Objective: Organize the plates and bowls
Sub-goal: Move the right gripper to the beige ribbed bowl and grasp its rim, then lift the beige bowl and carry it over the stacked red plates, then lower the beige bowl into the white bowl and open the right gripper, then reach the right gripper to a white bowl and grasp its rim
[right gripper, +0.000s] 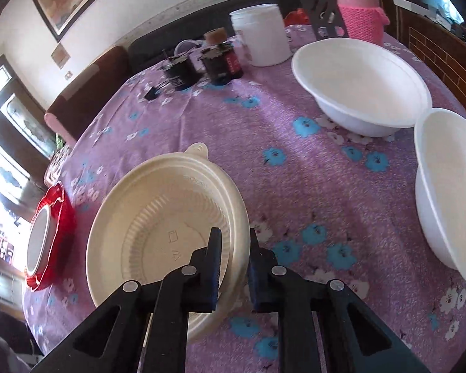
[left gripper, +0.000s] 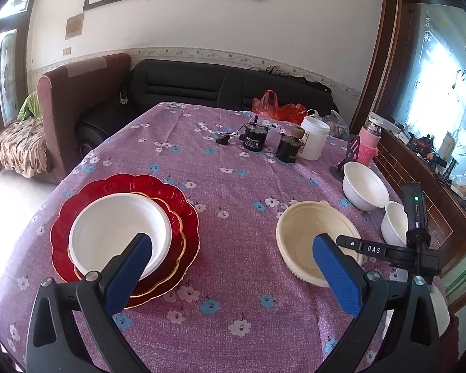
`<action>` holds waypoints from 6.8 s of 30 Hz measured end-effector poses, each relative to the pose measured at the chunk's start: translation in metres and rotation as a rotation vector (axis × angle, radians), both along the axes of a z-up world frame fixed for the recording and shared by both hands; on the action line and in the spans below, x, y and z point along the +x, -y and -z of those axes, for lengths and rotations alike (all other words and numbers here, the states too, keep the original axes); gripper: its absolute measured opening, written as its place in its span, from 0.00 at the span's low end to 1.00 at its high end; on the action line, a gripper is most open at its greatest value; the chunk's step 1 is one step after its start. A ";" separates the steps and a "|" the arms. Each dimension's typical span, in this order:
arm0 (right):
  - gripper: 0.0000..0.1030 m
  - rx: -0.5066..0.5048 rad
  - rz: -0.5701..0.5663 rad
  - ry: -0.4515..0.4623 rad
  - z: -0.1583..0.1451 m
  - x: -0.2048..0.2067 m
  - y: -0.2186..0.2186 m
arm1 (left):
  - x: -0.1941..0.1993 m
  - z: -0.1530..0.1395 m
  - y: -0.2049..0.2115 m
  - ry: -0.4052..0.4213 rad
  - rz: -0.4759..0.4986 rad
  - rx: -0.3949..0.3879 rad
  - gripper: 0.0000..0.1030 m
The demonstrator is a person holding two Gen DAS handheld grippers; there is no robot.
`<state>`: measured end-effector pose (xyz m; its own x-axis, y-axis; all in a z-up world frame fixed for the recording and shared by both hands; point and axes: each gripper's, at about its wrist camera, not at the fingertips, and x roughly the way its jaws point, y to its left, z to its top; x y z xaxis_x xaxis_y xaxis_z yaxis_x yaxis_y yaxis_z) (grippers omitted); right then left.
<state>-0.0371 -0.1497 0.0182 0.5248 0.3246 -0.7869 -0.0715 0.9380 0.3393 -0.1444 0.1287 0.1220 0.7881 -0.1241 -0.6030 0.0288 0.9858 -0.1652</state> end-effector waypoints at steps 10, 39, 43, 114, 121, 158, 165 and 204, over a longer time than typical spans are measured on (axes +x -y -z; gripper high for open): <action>0.47 0.078 0.006 0.100 -0.009 -0.021 0.006 | 0.023 0.010 0.009 -0.046 0.005 0.010 1.00; 0.39 0.018 -0.026 0.040 0.013 -0.020 -0.010 | 0.122 0.093 0.079 -0.237 0.162 -0.013 0.32; 0.32 0.000 -0.038 0.048 0.014 -0.021 -0.015 | 0.123 0.101 0.083 -0.272 0.203 -0.036 0.16; 0.11 -0.142 -0.326 0.233 -0.039 0.001 -0.304 | 0.037 0.035 -0.183 -0.150 -0.276 -0.031 0.55; 0.58 -0.068 -0.296 0.293 -0.055 -0.009 -0.291 | 0.011 0.009 -0.178 -0.072 -0.281 -0.023 0.72; 0.69 -0.061 0.123 0.347 -0.074 -0.114 0.010 | -0.028 0.014 0.027 -0.025 -0.004 0.270 0.91; 0.69 -0.075 0.139 0.420 -0.143 -0.146 0.034 | -0.024 0.018 0.035 -0.031 0.005 0.294 0.91; 0.62 -0.020 0.422 -0.017 -0.101 -0.075 0.194 | -0.014 0.024 0.045 -0.056 0.069 0.176 0.91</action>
<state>-0.1121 -0.3437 0.1193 0.5951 0.0687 -0.8007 0.3259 0.8901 0.3186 -0.1586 0.0839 0.0977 0.7460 -0.0649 -0.6628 0.0925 0.9957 0.0067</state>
